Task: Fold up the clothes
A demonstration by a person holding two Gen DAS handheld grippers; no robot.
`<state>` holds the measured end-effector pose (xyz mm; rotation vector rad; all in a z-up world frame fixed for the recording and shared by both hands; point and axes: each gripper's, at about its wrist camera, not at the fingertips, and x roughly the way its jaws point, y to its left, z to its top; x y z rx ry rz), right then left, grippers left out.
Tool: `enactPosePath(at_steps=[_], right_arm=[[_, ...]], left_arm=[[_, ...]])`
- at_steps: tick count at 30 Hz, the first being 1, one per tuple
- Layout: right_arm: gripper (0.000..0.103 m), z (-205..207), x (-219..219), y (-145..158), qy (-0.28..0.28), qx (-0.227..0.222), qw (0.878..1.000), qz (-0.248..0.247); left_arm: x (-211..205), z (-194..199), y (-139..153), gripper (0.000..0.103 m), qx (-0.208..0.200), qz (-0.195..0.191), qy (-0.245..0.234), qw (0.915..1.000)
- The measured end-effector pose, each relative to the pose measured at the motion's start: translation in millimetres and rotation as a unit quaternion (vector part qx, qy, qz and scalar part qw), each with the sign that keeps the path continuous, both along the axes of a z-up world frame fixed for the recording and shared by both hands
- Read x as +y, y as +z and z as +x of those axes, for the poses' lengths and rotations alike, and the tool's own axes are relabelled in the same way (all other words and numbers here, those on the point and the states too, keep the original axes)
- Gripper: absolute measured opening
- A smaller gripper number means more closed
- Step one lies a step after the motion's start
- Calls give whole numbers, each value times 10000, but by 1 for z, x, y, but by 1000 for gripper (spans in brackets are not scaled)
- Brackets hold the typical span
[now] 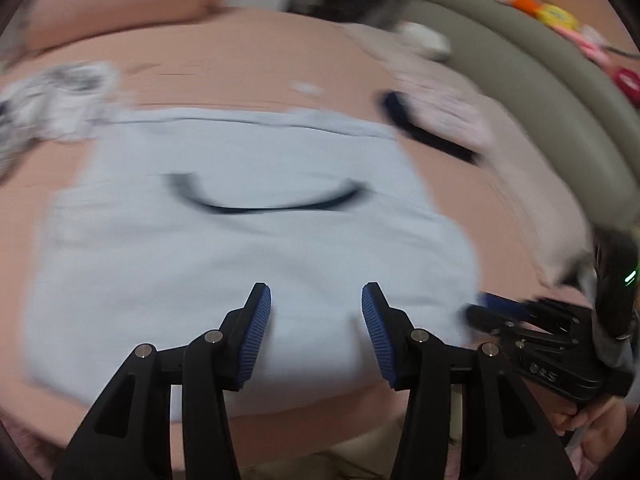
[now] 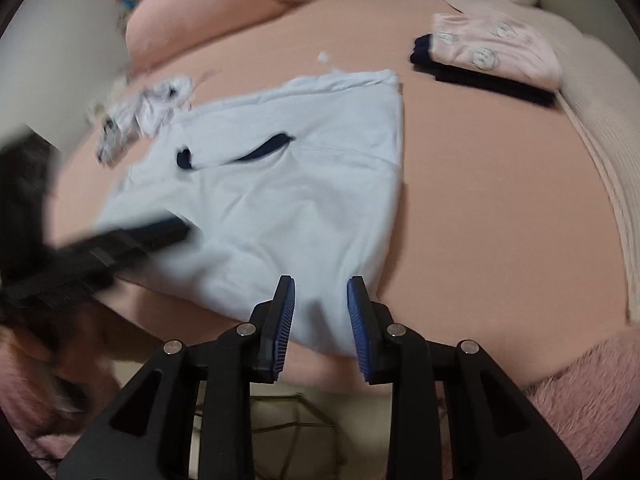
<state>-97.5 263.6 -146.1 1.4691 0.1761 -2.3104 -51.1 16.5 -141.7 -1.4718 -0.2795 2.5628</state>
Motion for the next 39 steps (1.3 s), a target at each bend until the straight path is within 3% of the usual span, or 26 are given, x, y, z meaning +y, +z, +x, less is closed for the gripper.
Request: enactPosePath(at_steps=[1,3,4,7,8,10,11,15,17,18,20,23,27,30,33,36,37,39], right_arm=[[29,-3,-2,-8,-150,-17,9993,338],[31,-5,12,-13,-426,-172,9989,98],[31,-5,19,-10,-554,-123,9984,39],[31,-1,34,6,-941,327,9950,10],[32,0,36,9,-954,365,9948,-61],[32,2,35,10,-846,351,9957,-106],[32,4,27,7,-725,301,9969,-35],[32,7,11,0,-562,211,9981,156],[33,4,12,-1,-659,174,9976,105],[33,2,11,-4,-687,116,9974,168],[34,-2,8,-11,-732,-25,9967,349],[37,2,6,-9,-787,118,9948,638],[33,-4,2,6,-871,51,9959,223],[33,-22,-29,19,-523,239,9983,28],[33,-43,-43,8,-427,228,9987,147],[30,-54,-30,-17,-529,-77,9985,66],[29,-55,-25,-16,-568,-125,9983,-81],[27,-64,-20,0,-588,-217,9977,-243]], left_arm=[[-17,2,0,50,-124,-274,234,9993],[-55,6,-1,50,-313,-946,718,9924],[-79,7,1,50,-365,-1014,1017,9890],[-149,13,9,50,-540,-391,1921,9791],[-165,15,12,50,-645,-357,2210,9725],[-178,17,12,48,-1009,-904,2637,9550],[-180,20,13,48,-1058,-936,2684,9529],[-178,29,11,48,-809,-35,2381,9678],[-163,23,4,48,-788,-108,2028,9760],[-157,21,1,50,-887,-291,1993,9755],[-152,19,-4,53,-1184,-743,2150,9665],[-154,15,3,56,-1188,-779,2364,9612],[-121,-11,22,54,-532,-621,1653,9829],[-94,-39,14,55,-438,-451,1043,9926],[-90,-54,-12,55,-809,-834,1013,9881],[-105,-36,-22,58,-965,-701,1260,9848],[-109,-34,-20,62,-1025,-747,1332,9829],[-122,-43,-10,65,-1001,-377,1390,9845]])
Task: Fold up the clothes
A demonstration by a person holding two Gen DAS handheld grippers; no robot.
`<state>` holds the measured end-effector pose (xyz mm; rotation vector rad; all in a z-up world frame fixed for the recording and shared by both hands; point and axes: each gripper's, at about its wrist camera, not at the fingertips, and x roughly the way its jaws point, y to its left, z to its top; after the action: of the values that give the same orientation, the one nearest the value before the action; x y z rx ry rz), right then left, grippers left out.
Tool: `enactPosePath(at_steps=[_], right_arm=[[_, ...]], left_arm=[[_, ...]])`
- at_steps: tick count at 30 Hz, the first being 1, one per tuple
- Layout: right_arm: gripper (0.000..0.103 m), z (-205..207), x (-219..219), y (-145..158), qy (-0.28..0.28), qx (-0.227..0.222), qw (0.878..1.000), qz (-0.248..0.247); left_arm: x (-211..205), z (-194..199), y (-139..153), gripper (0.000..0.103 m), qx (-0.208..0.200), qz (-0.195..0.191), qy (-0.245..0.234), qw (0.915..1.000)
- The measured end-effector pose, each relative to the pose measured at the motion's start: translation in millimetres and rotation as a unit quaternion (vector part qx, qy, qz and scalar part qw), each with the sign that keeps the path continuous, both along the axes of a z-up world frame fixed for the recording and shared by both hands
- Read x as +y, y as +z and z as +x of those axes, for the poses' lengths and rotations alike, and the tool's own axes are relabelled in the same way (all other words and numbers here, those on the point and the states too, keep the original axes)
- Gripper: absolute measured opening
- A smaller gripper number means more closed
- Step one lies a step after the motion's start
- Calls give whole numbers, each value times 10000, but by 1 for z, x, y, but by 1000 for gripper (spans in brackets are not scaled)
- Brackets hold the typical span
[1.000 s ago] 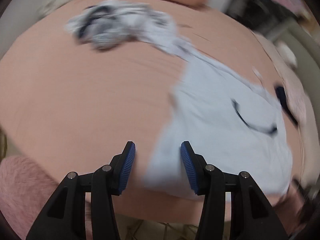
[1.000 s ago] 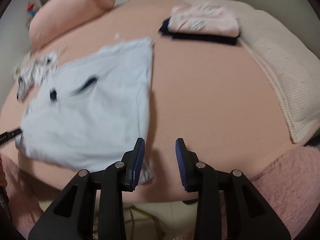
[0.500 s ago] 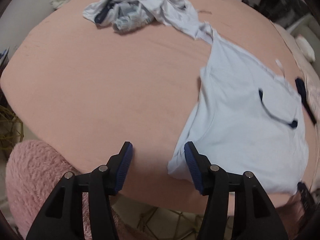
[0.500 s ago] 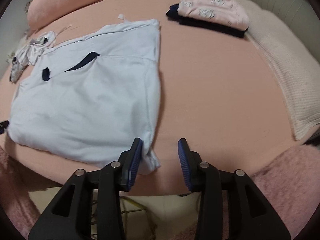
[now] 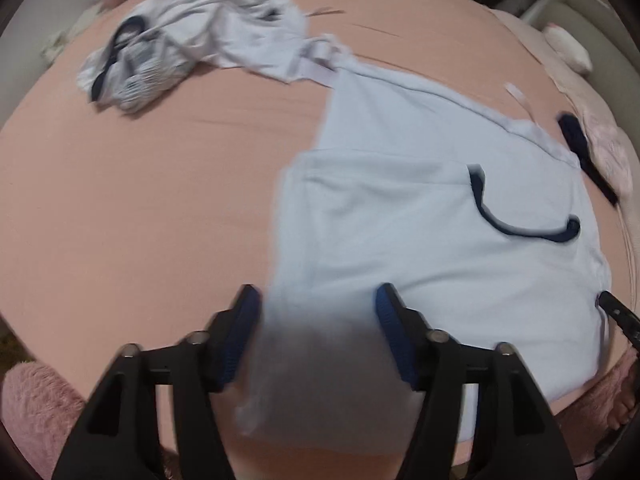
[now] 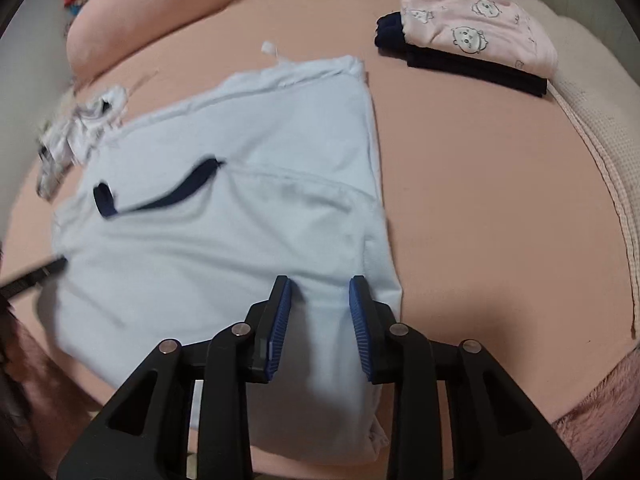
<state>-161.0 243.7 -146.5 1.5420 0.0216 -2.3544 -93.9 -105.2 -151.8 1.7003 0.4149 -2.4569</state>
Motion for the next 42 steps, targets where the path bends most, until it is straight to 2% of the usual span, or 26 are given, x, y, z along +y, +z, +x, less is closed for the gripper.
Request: enactPosePath(at_steps=[2,4,6,10,14,15,17,18,19,20,22,23,25,27,29,30,31,32,33,35,38,42], right_arm=[[28,-16,5,22,8,181,9993,-339],[29,-50,4,32,102,10,9986,-510],[30,-89,-1,24,92,-237,9987,-444],[32,-159,-10,3,65,-578,9979,-295],[32,-188,-11,-15,104,-774,9965,-290],[32,-192,-10,-19,91,-755,9968,-262],[32,-197,-8,-25,51,-795,9961,-380],[33,-198,-8,-26,47,-801,9956,-478],[29,-198,-8,-26,55,-797,9951,-577],[15,-199,-8,-27,63,-793,9945,-676],[12,-192,-15,-28,294,-938,9917,-830],[12,-187,-18,-27,413,-954,9909,-857],[12,-181,-24,-28,589,-888,9910,-810],[13,-184,-26,-31,531,-799,9921,-806],[21,-193,-27,-32,382,-823,9911,-978],[22,-200,-28,-34,346,-820,9909,-1007],[22,-207,-31,-35,366,-798,9915,-963],[16,-212,-34,-35,399,-772,9921,-901],[8,-211,-36,-31,463,-744,9920,-904],[7,-205,-38,-21,609,-687,9912,-948],[7,-181,-36,8,903,-395,9871,-1258],[7,-130,-29,46,1225,-92,9841,-1285]], left_arm=[[-13,-21,11,65,256,381,-67,9989],[-22,-54,18,65,474,351,-196,9981],[-29,-89,17,65,592,252,-334,9974],[-32,-148,1,65,591,426,-549,9958],[-23,-178,-19,63,373,394,-769,9956],[-21,-182,-25,59,287,415,-788,9956],[-18,-184,-32,56,167,493,-750,9958],[-17,-182,-31,50,145,545,-719,9958],[-17,-180,-30,46,124,598,-688,9958],[-16,-176,-28,40,90,726,-642,9953],[-14,-165,-23,39,72,1151,-559,9917],[-15,-161,-21,39,109,1258,-535,9905],[-17,-168,-27,39,124,1203,-465,9916],[-19,-179,-34,41,139,1134,-396,9927],[-19,-189,-36,41,269,1175,-334,9921],[-17,-193,-35,34,337,1180,-357,9918],[-14,-195,-33,20,380,1162,-412,9916],[-12,-193,-30,9,391,1136,-439,9918],[-11,-192,-28,9,402,1110,-466,9919],[-8,-186,-20,9,477,1121,-509,9912],[-14,-160,10,8,864,1624,-558,9814],[-12,-111,42,8,1200,1746,-762,9743]])
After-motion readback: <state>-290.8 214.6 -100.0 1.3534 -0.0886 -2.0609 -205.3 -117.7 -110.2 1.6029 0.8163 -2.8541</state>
